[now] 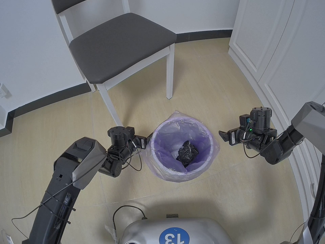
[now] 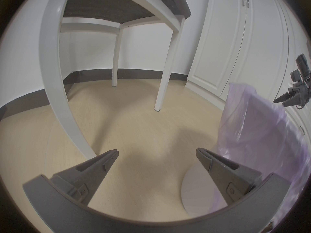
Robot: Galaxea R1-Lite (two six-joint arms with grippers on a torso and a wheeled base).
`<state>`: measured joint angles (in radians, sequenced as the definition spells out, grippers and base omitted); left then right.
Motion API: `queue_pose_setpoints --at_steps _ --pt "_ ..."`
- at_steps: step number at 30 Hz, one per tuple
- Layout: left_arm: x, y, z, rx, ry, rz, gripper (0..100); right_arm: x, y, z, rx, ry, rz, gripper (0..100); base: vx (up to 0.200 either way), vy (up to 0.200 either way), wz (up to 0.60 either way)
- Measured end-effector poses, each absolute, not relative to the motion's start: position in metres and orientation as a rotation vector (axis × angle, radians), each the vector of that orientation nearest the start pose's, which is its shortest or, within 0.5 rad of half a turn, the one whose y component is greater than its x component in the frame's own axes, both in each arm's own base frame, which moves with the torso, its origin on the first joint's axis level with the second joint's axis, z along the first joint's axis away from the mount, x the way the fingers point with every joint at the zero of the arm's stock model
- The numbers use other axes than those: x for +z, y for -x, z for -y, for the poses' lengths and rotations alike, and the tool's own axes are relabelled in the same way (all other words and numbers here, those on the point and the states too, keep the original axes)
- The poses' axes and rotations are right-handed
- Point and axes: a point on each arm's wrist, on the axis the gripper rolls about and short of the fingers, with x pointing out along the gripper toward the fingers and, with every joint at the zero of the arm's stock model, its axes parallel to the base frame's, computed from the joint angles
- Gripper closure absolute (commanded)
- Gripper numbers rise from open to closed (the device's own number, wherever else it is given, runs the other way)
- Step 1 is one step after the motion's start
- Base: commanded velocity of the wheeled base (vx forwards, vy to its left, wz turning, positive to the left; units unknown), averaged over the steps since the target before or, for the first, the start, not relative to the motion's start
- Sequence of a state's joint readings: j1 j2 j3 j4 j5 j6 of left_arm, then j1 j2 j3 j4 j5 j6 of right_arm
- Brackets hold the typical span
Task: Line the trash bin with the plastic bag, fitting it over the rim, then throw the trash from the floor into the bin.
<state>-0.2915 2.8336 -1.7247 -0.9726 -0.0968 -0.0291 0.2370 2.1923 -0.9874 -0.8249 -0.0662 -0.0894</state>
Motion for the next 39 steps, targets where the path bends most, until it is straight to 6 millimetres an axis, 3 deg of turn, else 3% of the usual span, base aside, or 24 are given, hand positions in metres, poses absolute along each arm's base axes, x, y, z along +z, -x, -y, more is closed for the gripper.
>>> queue_pose_setpoints --at_steps 11,19,25,26,32,39 --pt "-0.047 -0.506 0.136 -0.287 0.017 -0.12 0 0.035 -0.392 -0.095 0.199 0.186 -0.462 0 0.0 0.0 0.0" --pt "-0.051 -0.465 0.125 -0.361 0.008 -0.238 0 0.009 -0.401 -0.098 0.214 0.196 -0.502 0 0.0 0.0 0.0" --pt "-0.042 -0.442 0.121 -0.432 0.008 -0.278 0 -0.009 -0.425 -0.103 0.235 0.185 -0.486 0 0.0 0.0 0.0" --pt "-0.033 -0.435 0.122 -0.459 0.009 -0.272 0 -0.02 -0.438 -0.105 0.25 0.181 -0.495 0 0.0 0.0 0.0" --pt "-0.021 -0.433 0.126 -0.49 0.004 -0.272 0 -0.04 -0.45 -0.106 0.27 0.18 -0.55 0 0.0 0.0 0.0" --pt "-0.027 -0.445 0.139 -0.505 -0.038 -0.277 0 -0.05 -0.456 -0.105 0.272 0.186 -0.57 0 0.0 0.0 0.0"
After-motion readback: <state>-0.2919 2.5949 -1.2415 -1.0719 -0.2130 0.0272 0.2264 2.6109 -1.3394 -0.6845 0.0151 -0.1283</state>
